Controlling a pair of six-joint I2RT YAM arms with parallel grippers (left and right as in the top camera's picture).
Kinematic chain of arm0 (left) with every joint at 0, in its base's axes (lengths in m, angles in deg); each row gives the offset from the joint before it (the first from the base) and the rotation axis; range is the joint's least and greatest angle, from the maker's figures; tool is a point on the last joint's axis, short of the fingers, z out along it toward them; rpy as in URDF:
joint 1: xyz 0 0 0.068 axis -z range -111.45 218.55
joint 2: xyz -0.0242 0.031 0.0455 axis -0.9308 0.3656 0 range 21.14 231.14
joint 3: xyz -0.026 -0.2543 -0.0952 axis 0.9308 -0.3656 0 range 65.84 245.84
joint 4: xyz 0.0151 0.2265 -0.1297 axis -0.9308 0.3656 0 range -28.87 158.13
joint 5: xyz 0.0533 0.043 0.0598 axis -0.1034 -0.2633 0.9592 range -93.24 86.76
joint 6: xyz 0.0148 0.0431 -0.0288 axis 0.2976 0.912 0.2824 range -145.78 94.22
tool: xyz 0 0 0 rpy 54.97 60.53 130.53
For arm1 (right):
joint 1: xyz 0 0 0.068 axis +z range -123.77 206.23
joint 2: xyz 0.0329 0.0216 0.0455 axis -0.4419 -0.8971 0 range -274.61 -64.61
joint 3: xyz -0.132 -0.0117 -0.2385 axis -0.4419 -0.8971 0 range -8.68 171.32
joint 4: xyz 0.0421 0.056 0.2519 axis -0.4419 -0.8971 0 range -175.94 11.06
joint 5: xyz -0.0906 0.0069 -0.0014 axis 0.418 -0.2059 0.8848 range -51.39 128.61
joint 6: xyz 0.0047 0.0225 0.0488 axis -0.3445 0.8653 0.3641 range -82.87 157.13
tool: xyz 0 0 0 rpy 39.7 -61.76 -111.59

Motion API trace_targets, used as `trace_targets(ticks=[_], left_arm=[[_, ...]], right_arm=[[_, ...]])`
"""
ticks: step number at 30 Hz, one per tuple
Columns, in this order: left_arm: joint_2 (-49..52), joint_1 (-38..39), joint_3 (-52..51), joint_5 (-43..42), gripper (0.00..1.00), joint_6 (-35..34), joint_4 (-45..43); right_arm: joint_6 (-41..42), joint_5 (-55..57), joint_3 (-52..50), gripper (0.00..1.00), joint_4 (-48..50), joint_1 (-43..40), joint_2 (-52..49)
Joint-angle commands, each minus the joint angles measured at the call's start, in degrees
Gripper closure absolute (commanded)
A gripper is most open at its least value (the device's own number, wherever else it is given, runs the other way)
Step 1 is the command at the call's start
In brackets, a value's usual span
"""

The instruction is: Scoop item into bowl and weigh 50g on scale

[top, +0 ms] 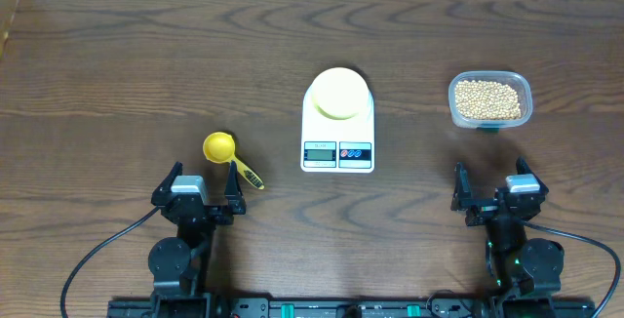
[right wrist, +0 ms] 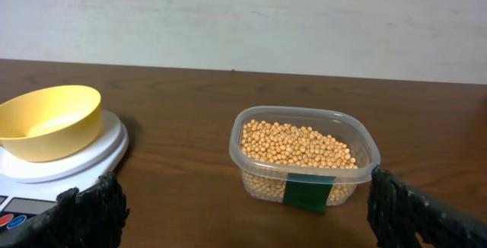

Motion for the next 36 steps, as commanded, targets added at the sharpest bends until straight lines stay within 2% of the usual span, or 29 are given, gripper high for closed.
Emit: trace_targets(ticks=[1,23,31,36], left_arm=[[-0.3,-0.2,-0.5,-0.7,0.02,0.3,2.5],[-0.3,-0.2,-0.5,-0.8,0.02,0.3,2.5],[-0.3,-0.2,0.1,-1.4,0.02,-4.9,3.2],[-0.2,-0.2,3.8,-1.6,0.02,-7.3,8.8]], right_arm=[[-0.7,0.1,-0.1,0.01,-0.3,0.5,0.3],[-0.7,0.1,-0.1,0.01,-0.2,0.5,0.3],[-0.7,0.1,-0.1,0.01,-0.2,0.5,0.3],[-0.7,0.1,-0.1,0.01,-0.2,0.5,0.3]])
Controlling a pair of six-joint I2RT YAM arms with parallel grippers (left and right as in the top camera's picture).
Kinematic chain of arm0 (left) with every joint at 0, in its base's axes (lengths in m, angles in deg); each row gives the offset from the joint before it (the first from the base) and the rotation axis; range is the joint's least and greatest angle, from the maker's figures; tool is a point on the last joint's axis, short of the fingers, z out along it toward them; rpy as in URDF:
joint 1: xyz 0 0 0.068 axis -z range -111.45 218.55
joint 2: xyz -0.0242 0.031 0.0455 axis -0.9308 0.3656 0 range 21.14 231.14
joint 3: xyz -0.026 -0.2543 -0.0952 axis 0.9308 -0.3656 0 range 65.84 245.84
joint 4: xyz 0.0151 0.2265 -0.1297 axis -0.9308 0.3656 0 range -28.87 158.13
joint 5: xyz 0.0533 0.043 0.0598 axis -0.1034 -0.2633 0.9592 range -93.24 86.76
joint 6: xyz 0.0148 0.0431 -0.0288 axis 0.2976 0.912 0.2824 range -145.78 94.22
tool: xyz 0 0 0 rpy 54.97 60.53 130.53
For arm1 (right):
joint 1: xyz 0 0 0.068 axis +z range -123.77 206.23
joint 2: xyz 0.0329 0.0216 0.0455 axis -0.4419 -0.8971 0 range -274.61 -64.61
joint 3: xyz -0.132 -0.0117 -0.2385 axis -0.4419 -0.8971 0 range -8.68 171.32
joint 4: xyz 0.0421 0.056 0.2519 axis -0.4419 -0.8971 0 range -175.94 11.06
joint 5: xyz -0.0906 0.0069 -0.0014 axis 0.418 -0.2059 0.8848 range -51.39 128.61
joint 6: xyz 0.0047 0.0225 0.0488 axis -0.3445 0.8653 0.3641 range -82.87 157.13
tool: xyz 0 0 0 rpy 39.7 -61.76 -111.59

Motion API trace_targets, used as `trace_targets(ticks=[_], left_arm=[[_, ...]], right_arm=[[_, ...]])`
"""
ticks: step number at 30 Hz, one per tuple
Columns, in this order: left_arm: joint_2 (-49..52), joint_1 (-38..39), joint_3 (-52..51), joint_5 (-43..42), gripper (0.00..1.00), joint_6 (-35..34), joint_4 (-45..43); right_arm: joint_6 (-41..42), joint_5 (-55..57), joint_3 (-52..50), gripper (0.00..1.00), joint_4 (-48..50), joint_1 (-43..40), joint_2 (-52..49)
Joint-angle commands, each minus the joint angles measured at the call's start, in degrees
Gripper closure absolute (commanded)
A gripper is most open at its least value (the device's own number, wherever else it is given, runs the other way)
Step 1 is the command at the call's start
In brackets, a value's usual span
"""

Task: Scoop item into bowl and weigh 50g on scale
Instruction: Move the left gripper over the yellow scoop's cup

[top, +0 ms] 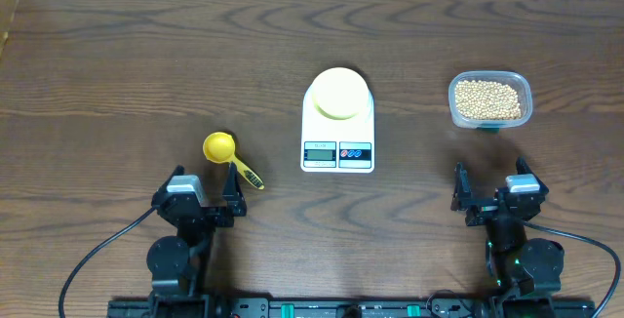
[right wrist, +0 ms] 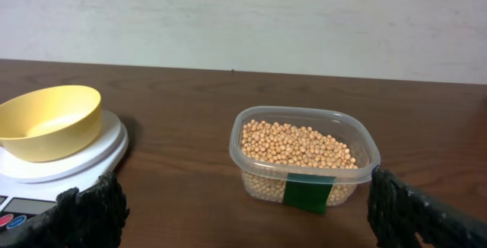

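A yellow scoop (top: 220, 147) lies on the table left of the scale, its handle pointing toward my left gripper (top: 203, 199). That gripper sits open just in front of the scoop, holding nothing. The white scale (top: 338, 133) carries an empty yellow bowl (top: 338, 94), and the bowl (right wrist: 49, 121) also shows at the left of the right wrist view. A clear tub of soybeans (top: 489, 99) stands at the back right, and this tub (right wrist: 303, 157) has a green label. My right gripper (top: 495, 193) is open and empty, short of the tub, with its fingers (right wrist: 91, 214) spread wide.
The dark wooden table (top: 117, 64) reaches back to a white wall (right wrist: 243, 20). Both arm bases and their cables (top: 93, 259) run along the front edge.
The left gripper has shifted very slightly toward the front edge. The scoop, scale, bowl, tub and right gripper are where they were.
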Motion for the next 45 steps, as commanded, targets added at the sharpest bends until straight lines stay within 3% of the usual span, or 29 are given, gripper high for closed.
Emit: trace_targets(ticks=[1,9,18,36,39,45], left_arm=[[-0.1,-0.2,2.5,-1.6,0.02,-2.7,5.7],[4.7,-0.2,8.9,-1.6,0.02,-2.7,12.4],[20.7,-0.2,20.4,-0.9,0.02,-2.9,14.9],[46.4,-0.2,61.9,-3.5,0.02,-2.9,41.1],[47.6,-0.2,63.0,-10.9,0.02,-2.9,41.1],[49.5,-0.2,63.0,-11.9,0.02,-3.2,41.6]], right_arm=[[-0.7,0.0,-0.1,0.01,-0.2,0.5,0.3],[-0.7,0.0,-0.1,0.01,-0.2,0.5,0.3],[-0.7,0.0,-0.1,0.01,-0.2,0.5,0.3],[-0.7,0.0,-0.1,0.01,-0.3,0.5,0.3],[-0.7,0.0,-0.1,0.01,-0.2,0.5,0.3],[-0.7,0.0,-0.1,0.01,-0.2,0.5,0.3]])
